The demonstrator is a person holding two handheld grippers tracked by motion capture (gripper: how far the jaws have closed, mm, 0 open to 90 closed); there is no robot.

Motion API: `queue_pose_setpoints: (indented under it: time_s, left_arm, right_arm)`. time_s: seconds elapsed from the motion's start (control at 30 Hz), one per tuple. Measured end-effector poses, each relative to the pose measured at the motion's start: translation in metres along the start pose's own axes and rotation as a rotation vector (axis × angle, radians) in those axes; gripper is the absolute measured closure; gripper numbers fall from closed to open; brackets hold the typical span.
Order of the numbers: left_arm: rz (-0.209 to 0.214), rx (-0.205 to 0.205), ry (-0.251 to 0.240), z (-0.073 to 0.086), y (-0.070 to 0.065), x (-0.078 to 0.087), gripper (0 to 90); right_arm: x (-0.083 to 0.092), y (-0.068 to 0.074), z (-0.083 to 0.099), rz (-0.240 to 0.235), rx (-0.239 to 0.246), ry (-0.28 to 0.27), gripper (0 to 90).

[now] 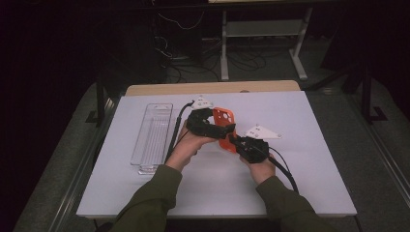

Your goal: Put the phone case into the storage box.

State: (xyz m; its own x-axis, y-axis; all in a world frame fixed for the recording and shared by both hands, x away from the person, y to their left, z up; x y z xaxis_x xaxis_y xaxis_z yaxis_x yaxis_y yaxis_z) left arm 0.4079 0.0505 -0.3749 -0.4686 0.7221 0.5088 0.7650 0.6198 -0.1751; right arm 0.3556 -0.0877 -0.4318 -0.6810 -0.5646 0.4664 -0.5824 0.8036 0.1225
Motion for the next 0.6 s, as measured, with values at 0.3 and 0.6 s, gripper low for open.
queue_pose_setpoints:
  time_s: [0.3, 0.6]
  left_arm:
    - [-0.010, -0.003, -0.005, -0.0007, -0.0018, -0.0025, 0.0]
    - [-0.017, 0.007, -0.017, -0.0012, -0.0024, -0.0041, 0.0]
  right_arm:
    - [-0.0026, 0.0054, 0.0012, -0.011, 0.008, 0.002, 83.0]
    - [-0.0033, 0.0067, 0.0019, -0.011, 0.006, 0.002, 82.9]
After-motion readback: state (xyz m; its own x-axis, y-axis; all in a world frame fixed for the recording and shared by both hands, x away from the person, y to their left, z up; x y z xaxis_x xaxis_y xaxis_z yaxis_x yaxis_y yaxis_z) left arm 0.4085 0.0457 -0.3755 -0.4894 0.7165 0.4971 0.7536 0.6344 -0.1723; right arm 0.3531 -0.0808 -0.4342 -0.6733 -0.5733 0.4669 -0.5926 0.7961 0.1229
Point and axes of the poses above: each handheld gripper's, and its own axes: x roughly backward along the jaws, z roughly out of its underside, y roughly to its left, the point moved 4 cm from there along -x, roughly forward along the jaws, and after that the axes turned 5 degrees about y, right-handed, at the moved point
